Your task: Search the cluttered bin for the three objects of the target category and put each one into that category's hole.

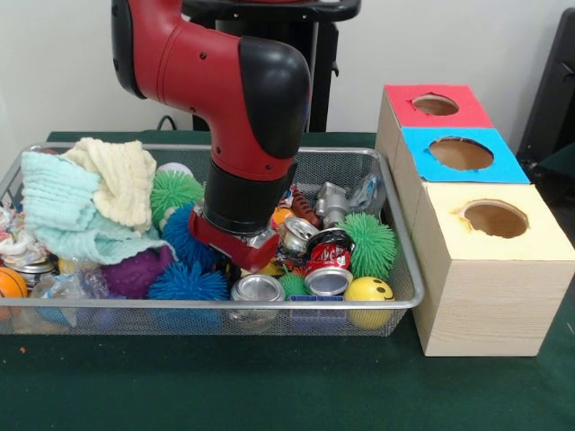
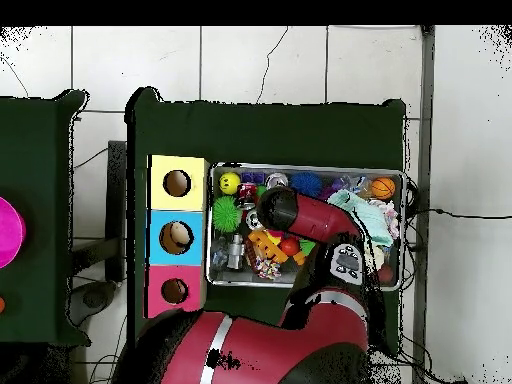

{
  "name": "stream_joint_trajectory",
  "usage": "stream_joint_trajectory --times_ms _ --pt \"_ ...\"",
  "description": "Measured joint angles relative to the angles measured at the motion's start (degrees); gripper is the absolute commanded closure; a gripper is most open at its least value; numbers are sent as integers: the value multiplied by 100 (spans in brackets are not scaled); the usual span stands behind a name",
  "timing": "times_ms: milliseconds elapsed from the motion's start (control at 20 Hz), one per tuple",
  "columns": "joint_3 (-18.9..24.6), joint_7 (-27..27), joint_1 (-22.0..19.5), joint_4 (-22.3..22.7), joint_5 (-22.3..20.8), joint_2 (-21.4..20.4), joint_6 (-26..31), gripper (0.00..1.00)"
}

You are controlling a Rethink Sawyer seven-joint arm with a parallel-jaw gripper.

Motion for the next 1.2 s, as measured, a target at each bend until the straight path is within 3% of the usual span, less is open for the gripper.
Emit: stream_joint_trajectory --times_ms 1200 --pt "-1 0 1 -9 6 -106 817 100"
